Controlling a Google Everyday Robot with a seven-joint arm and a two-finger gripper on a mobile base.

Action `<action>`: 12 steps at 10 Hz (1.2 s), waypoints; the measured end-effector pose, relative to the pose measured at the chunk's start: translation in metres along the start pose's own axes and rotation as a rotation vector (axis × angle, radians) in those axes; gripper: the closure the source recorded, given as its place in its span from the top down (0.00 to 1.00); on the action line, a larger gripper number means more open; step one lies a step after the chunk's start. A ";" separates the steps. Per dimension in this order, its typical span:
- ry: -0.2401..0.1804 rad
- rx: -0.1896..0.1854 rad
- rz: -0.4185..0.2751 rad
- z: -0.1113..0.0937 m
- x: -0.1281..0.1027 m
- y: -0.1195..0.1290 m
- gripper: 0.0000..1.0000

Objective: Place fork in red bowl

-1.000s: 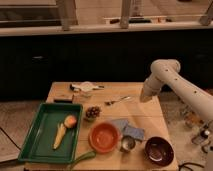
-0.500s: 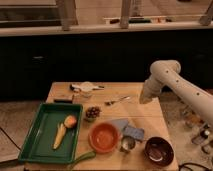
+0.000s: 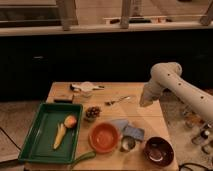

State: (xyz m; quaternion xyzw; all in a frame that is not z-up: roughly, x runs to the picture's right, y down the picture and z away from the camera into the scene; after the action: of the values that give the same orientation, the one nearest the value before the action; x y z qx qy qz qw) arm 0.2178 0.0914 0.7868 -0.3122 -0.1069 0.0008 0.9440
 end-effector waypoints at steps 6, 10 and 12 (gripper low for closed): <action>0.000 0.002 -0.024 -0.005 -0.008 0.016 0.03; -0.002 0.005 -0.031 -0.016 0.000 0.043 0.24; -0.006 0.010 -0.052 -0.014 -0.011 0.044 0.42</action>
State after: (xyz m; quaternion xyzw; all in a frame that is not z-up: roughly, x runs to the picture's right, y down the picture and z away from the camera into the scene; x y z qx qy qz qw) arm 0.2128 0.1180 0.7474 -0.3046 -0.1180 -0.0224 0.9449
